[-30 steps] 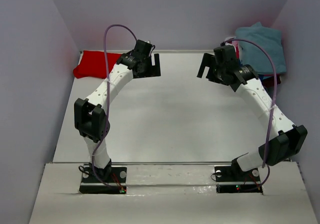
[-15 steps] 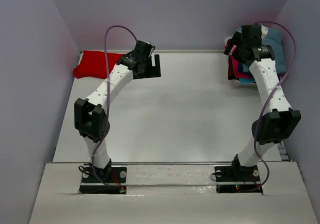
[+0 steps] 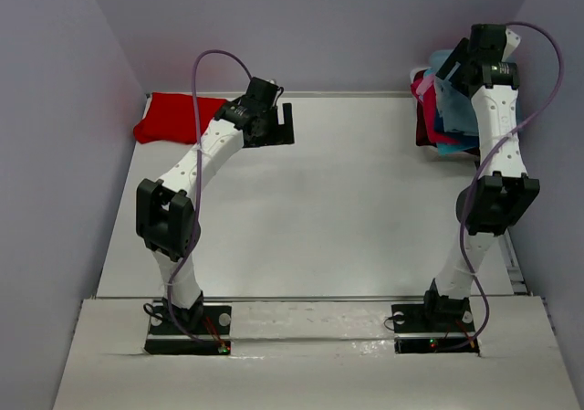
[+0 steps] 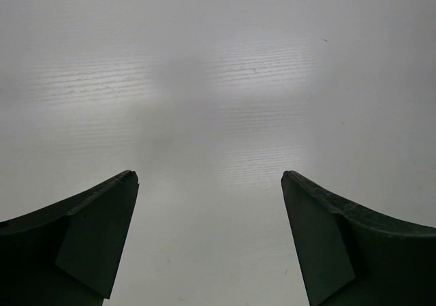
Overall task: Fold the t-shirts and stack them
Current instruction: Grab crumpled tshirt from bin with the right arm
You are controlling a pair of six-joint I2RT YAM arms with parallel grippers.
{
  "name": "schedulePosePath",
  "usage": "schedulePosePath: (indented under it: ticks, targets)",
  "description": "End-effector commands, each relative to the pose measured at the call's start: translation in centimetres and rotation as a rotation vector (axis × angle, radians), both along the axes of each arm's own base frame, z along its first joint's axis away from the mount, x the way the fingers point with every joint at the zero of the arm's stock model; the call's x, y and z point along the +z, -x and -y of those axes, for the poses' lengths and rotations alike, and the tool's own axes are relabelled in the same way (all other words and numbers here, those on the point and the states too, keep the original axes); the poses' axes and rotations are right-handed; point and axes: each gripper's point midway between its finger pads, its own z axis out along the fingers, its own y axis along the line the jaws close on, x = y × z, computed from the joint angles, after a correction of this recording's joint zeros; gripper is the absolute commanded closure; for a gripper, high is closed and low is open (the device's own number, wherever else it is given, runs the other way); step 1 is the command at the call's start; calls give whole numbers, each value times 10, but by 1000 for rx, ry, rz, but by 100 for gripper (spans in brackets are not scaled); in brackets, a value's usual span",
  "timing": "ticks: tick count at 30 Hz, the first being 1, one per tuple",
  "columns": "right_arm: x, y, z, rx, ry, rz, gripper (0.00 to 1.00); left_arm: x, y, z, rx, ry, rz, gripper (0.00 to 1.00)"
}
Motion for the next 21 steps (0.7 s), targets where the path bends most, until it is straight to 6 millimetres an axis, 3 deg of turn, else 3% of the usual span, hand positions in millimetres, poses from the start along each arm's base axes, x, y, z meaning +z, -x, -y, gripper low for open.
schedulePosePath:
  ticks: [1, 4, 6, 10, 14, 19, 21]
  targets:
    - [13, 5, 23, -52, -1, 26, 7, 29, -1, 4, -19, 41, 73, 1]
    - [8, 7, 25, -45, -8, 18, 20, 27, -2, 5, -20, 40, 70, 1]
    - [4, 8, 31, -47, -24, 13, 40, 25, -3, 6, -21, 40, 67, 1]
    - [-7, 9, 33, -41, -42, -15, 48, 25, -4, 8, -25, 41, 64, 1]
    - [-12, 8, 25, -12, -73, -21, 48, 23, -4, 7, -24, 36, 61, 1]
    - [-16, 11, -2, 96, -171, -32, 20, 18, -2, 6, -18, 37, 55, 1]
    - [-31, 17, -6, 110, -193, -69, 19, 16, -2, 6, -15, 41, 53, 1]
